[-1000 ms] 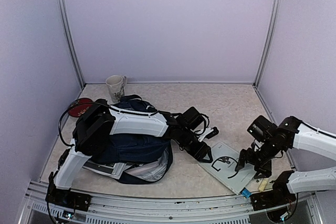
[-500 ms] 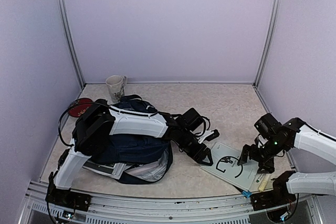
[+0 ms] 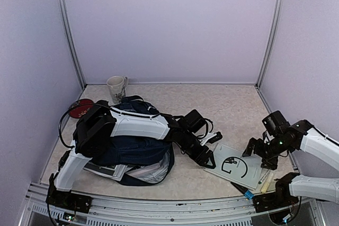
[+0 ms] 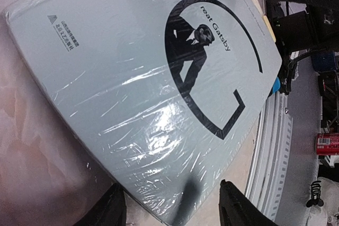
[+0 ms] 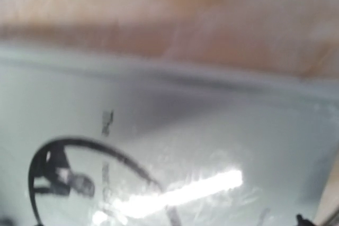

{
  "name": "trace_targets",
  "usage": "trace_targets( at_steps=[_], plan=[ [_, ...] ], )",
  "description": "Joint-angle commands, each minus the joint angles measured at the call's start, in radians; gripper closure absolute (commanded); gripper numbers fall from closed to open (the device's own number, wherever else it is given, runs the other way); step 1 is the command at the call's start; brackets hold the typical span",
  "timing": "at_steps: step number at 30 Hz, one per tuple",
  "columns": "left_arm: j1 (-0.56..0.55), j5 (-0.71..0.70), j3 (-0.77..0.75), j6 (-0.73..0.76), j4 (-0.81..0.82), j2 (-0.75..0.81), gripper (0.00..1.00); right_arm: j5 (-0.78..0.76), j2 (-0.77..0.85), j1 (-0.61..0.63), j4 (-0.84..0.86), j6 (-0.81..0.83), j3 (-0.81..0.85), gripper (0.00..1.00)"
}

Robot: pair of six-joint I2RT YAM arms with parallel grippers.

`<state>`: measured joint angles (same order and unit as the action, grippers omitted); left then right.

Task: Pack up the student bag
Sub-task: Adjust the book at the corner of the board.

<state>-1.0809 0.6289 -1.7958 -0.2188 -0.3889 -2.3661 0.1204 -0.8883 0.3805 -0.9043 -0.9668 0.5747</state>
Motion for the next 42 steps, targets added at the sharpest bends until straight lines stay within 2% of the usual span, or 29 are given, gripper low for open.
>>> trace_targets(
  at_steps=[1,10,13,18,24,32,38,42],
  plan=[
    [-0.026,0.019,0.004,0.015,-0.002,0.014,0.42,-0.087,-0.047,-0.032,0.052,-0.029,-0.024,0.00],
    [-0.022,-0.002,-0.011,0.014,-0.002,0.006,0.42,-0.195,-0.075,-0.078,0.069,-0.087,-0.032,0.00],
    [-0.022,-0.043,-0.035,-0.007,0.002,-0.008,0.44,-0.083,-0.103,-0.095,0.139,-0.074,-0.097,0.00],
    [-0.022,-0.091,-0.090,-0.050,-0.041,-0.055,0.60,-0.043,-0.109,-0.096,0.195,-0.052,-0.120,0.00],
    [-0.028,-0.153,-0.114,-0.069,-0.077,-0.084,0.63,0.087,-0.104,-0.098,0.320,-0.014,-0.155,0.00],
    [-0.025,-0.071,-0.113,-0.072,-0.071,-0.114,0.68,0.306,0.023,-0.098,0.569,0.033,-0.111,0.07],
    [-0.013,-0.010,-0.025,-0.096,0.030,-0.062,0.68,0.461,0.141,-0.091,0.768,-0.100,-0.148,0.17],
    [-0.002,0.025,0.019,-0.145,0.127,-0.042,0.66,0.487,0.071,-0.050,0.863,-0.094,-0.111,0.19]
  ],
)
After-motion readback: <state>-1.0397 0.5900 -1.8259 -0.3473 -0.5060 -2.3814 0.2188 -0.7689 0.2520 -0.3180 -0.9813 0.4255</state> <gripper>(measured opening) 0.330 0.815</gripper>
